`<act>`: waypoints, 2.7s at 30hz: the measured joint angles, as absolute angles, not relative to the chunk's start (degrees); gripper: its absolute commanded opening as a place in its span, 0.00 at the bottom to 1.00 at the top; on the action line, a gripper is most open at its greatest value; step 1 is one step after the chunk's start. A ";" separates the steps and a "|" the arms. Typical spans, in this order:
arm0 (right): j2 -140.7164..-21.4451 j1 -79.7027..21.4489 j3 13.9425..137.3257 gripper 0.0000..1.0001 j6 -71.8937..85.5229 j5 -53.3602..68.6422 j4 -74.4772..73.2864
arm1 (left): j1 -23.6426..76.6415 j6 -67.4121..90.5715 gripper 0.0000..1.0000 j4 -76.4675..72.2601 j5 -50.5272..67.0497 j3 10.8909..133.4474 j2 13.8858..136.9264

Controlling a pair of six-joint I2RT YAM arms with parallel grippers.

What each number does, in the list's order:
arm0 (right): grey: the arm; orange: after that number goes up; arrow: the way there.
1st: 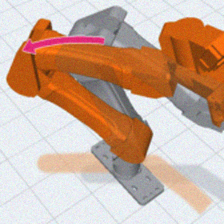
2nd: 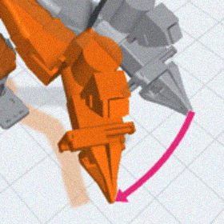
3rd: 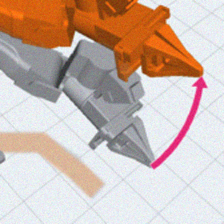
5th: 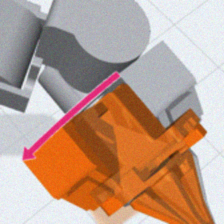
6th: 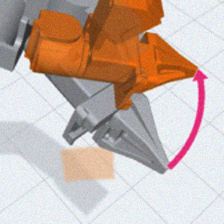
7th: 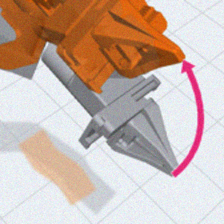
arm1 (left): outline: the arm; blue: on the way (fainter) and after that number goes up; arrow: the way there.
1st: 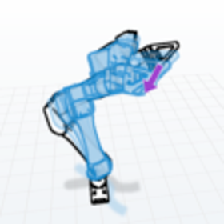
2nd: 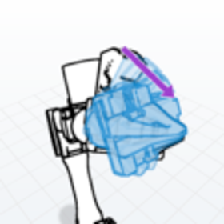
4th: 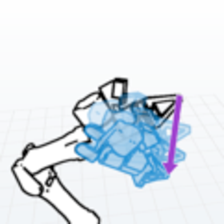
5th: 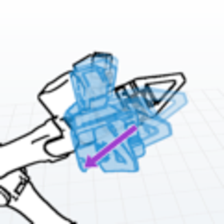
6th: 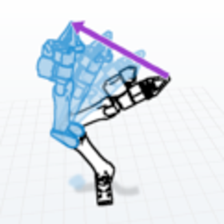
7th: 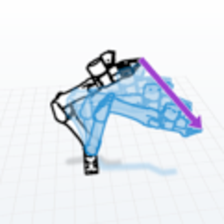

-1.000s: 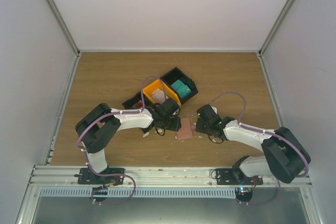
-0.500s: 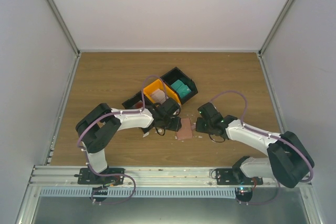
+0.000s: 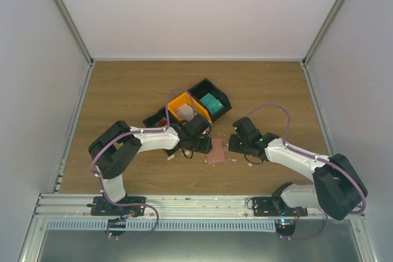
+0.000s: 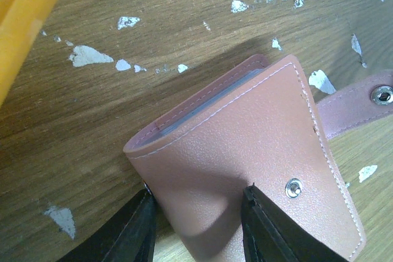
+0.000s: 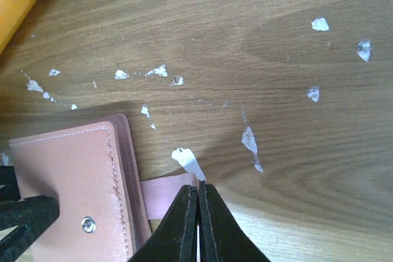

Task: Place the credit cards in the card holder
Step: Close the card holder at the center of the board.

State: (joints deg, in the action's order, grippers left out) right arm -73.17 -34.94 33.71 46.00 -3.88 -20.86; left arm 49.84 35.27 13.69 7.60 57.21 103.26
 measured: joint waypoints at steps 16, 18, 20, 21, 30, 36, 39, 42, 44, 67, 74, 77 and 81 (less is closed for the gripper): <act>-73.41 -33.63 33.52 0.01 44.93 1.17 -18.24 | 49.84 35.27 0.40 13.69 7.64 57.21 103.28; -73.49 -33.56 33.52 0.01 44.80 1.52 -18.09 | 49.84 35.27 0.40 13.69 7.64 57.21 103.28; -73.49 -33.52 33.52 0.00 44.77 1.78 -17.93 | 49.84 35.27 0.40 13.69 7.64 57.21 103.28; -73.49 -33.47 33.52 0.00 44.77 1.85 -17.96 | 49.84 35.29 0.40 13.69 7.64 57.21 103.28; -73.49 -33.41 33.08 0.00 41.93 5.78 -15.38 | 49.84 35.33 0.40 13.67 7.64 57.19 103.26; -73.49 -33.41 32.56 0.00 38.28 9.91 -13.74 | 49.84 35.35 0.39 13.50 7.66 57.08 103.26; -74.06 -33.41 32.56 0.00 36.64 11.51 -13.15 | 49.84 35.38 0.39 13.30 7.64 56.93 103.22; -75.07 -33.41 32.51 0.01 35.05 13.04 -12.82 | 49.84 35.38 0.39 13.19 7.64 56.86 103.18; -75.31 -33.41 32.45 0.01 34.20 14.04 -12.73 | 49.84 35.38 0.39 13.06 7.64 56.77 103.15; -78.96 -33.32 32.16 0.01 31.27 19.75 -9.13 | 49.82 35.35 0.38 13.08 7.62 56.77 103.13; -79.18 -33.19 32.14 0.00 31.29 20.08 -8.58 | 49.82 35.35 0.38 13.08 7.62 56.77 103.13; -79.18 -33.15 31.99 0.00 31.33 20.03 -7.90 | 49.82 35.35 0.38 13.08 7.62 56.77 103.13; -79.22 -33.15 31.62 0.00 31.35 20.03 -6.79 | 49.82 35.35 0.38 13.08 7.62 56.77 103.13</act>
State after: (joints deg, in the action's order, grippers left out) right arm -79.22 -33.15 31.62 31.35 20.03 -6.79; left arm 49.82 35.35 13.08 7.62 56.77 103.13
